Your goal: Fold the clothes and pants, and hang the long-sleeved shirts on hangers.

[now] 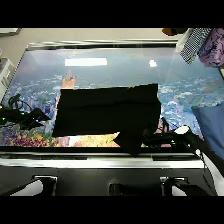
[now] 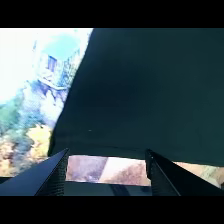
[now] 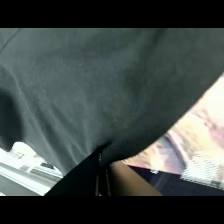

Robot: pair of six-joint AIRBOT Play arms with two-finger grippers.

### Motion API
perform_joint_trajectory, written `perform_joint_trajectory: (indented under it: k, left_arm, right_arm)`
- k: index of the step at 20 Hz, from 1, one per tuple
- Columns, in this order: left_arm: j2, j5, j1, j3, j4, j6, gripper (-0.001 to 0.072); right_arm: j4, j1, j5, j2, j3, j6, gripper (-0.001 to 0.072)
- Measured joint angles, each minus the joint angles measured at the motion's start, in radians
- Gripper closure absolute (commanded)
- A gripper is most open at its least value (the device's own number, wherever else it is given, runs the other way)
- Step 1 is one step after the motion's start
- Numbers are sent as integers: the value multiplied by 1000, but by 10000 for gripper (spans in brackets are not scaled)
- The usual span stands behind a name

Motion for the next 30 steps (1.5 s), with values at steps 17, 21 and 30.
perform_joint_trajectory:
  k: [17,21,30]
  left_arm:
    - [-69,129,122,-270,-124,111,178]
    - [-98,161,84,-276,-131,114,659]
    - [17,71,101,-278,-79,62,693]
  right_arm:
    - [-3,18,-23,183,11,69,682]
    - [-1,18,-18,200,11,72,683]
    - [-108,18,80,384,11,169,684]
